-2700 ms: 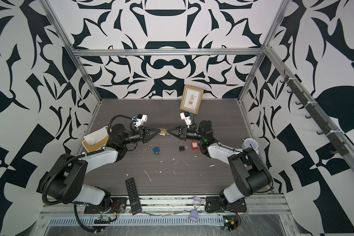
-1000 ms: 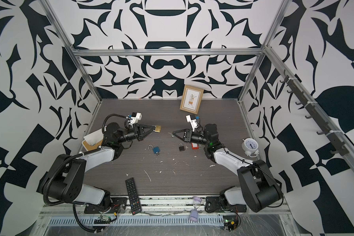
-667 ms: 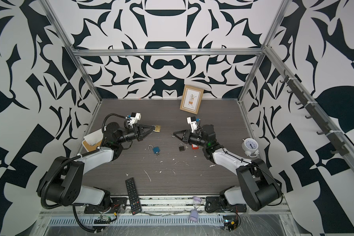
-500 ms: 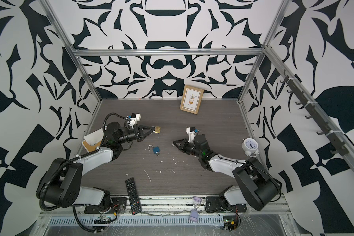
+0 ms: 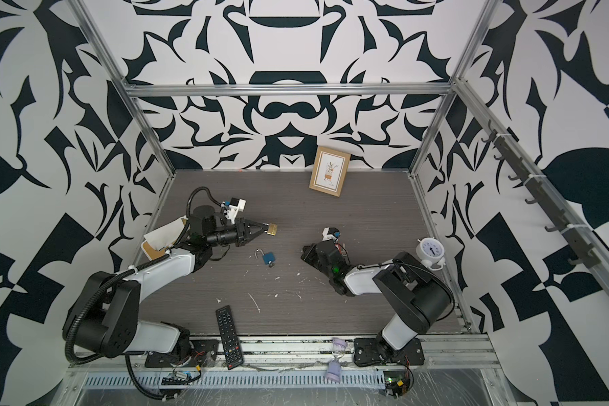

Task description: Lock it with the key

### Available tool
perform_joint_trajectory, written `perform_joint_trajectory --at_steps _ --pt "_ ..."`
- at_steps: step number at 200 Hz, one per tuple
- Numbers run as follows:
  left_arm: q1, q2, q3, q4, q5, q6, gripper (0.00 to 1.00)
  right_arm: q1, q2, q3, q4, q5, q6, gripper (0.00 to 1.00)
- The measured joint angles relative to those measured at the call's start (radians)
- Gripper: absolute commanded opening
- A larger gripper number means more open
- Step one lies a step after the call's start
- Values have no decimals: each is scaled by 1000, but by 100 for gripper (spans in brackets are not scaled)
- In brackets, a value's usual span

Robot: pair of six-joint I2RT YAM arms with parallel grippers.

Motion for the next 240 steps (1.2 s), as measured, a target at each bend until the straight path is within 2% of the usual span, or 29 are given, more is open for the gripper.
perform_joint_trajectory --at_steps 51,90,106,140,160,183,206,240 --pt "-18 21 21 -60 -2 65 0 0 123 36 2 16 -2 0" --pt "-23 58 53 -98 11 108 0 4 151 43 22 14 23 30" --pt "-25 81 97 -156 18 147 0 4 131 47 10 18 19 37" --pt "-51 187 329 -448 11 356 0 4 -37 11 -101 57 19 39" --pt "-78 323 502 -618 14 510 0 3 -196 -5 -177 86 6 39" --pt "-116 483 612 -776 -18 648 0 3 -349 -6 -251 127 -23 39" --pt "-155 609 666 -883 -49 725 0 -2 -449 -13 -316 153 -47 39" --pt "-191 685 710 -981 -58 779 0 -8 -505 -49 -370 164 -68 39"
